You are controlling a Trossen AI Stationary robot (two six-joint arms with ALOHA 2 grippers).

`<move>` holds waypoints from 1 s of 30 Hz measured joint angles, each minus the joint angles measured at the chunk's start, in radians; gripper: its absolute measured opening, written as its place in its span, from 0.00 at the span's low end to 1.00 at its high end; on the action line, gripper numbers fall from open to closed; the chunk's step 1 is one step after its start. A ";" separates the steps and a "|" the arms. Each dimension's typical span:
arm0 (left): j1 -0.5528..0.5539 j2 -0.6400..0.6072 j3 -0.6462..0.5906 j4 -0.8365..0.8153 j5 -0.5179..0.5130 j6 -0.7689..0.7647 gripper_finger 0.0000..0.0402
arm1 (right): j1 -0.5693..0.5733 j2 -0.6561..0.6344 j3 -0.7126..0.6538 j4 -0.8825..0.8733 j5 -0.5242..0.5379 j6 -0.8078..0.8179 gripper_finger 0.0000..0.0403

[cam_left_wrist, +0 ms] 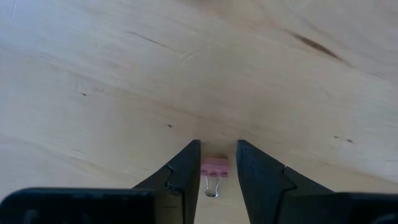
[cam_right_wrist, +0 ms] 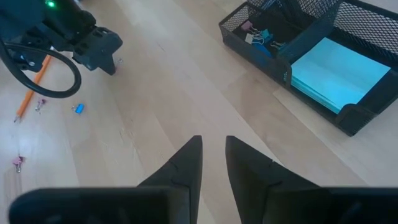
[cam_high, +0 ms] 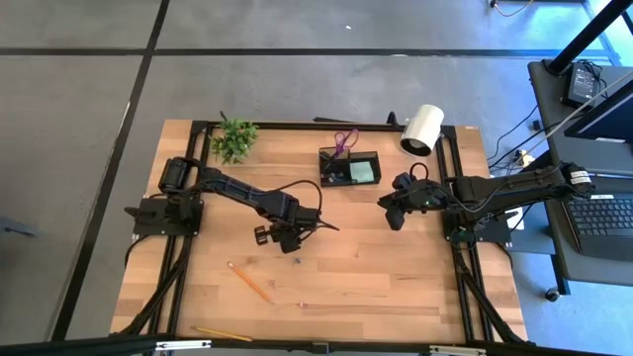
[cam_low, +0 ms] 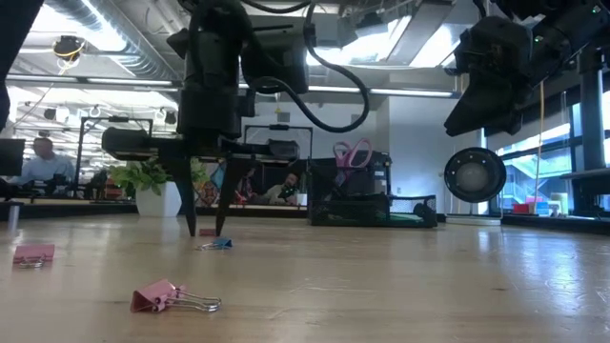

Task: Pick and place office supplies into organizer
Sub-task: Put the pink binder clip into the black desk organizer

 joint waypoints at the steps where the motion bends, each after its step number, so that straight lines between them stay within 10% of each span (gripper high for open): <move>1: 0.000 0.000 0.000 -0.001 0.000 -0.002 0.24 | 0.000 0.000 0.000 0.000 0.000 0.000 0.19; 30: 0.001 0.000 0.000 -0.030 -0.050 0.025 0.28 | 0.000 0.000 0.000 0.001 0.000 0.003 0.19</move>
